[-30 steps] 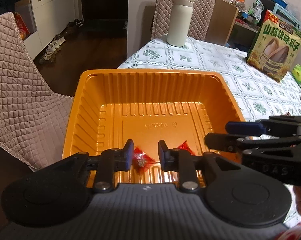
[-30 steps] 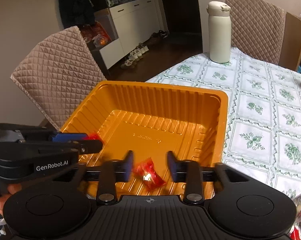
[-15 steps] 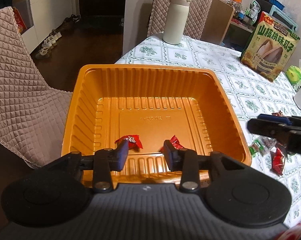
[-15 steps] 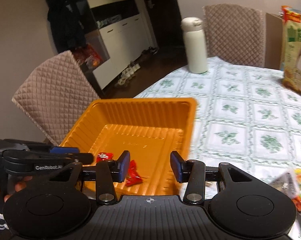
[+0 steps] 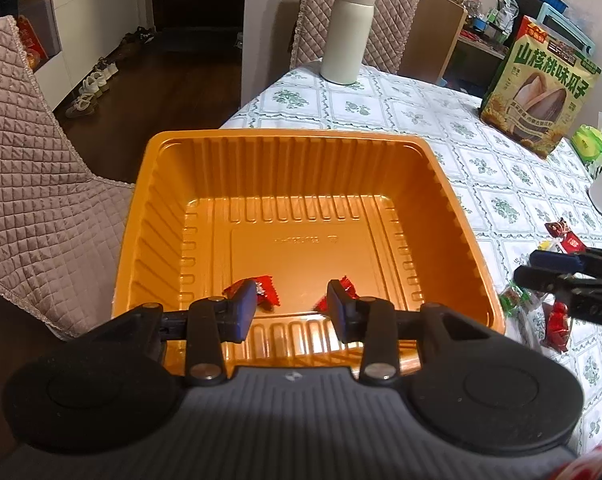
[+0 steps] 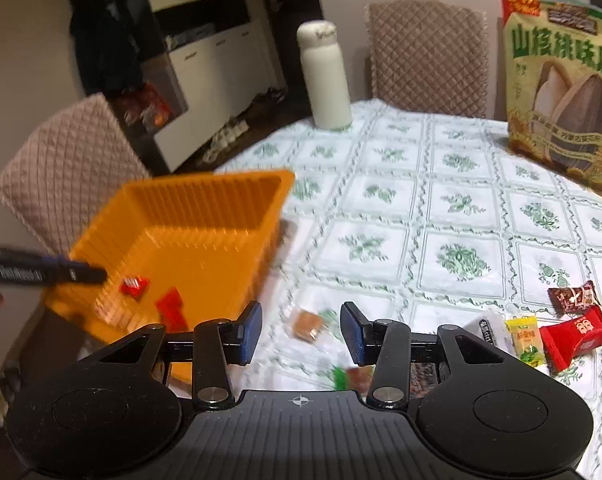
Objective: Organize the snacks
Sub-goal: 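Move the right tool to the brown caramel cube in clear wrap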
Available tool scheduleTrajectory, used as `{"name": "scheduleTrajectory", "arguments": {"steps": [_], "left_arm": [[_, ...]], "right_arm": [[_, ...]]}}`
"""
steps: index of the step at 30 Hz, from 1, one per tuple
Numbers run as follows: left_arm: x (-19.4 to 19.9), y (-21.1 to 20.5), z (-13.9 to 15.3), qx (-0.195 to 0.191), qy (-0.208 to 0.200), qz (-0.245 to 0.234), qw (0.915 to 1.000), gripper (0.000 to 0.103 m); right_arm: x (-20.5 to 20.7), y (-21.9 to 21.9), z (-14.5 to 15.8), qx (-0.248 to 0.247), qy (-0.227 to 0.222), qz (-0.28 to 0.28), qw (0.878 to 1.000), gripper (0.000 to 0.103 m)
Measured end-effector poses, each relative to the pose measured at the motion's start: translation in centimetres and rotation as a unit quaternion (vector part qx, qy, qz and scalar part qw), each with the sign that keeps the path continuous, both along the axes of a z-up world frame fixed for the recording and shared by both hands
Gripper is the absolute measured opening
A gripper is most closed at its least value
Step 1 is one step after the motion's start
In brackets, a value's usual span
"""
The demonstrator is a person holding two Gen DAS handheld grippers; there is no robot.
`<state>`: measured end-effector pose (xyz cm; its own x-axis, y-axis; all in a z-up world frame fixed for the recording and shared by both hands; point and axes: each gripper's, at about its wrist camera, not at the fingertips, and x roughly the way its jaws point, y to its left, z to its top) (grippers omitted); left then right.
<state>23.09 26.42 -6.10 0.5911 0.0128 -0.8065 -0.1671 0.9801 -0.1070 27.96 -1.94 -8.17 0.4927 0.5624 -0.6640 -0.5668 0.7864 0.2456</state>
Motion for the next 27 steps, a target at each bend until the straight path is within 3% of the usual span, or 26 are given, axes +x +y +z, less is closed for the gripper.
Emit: {"name": "scheduleTrajectory", "arguments": {"steps": [7, 17, 27], "left_arm": [[0.6, -0.3, -0.7, -0.001, 0.012, 0.004, 0.9999, 0.035], [1.1, -0.1, -1.5, -0.002, 0.023, 0.012, 0.9997, 0.035], [1.7, -0.3, -2.0, -0.003, 0.029, 0.010, 0.9995, 0.035]], "right_arm": [[1.2, 0.9, -2.0, -0.044, -0.018, 0.060, 0.997, 0.045], [2.6, 3.4, -4.5, -0.110, -0.048, 0.139, 0.983, 0.044], [3.3, 4.8, -5.8, -0.113, -0.063, 0.169, 0.977, 0.039]]}}
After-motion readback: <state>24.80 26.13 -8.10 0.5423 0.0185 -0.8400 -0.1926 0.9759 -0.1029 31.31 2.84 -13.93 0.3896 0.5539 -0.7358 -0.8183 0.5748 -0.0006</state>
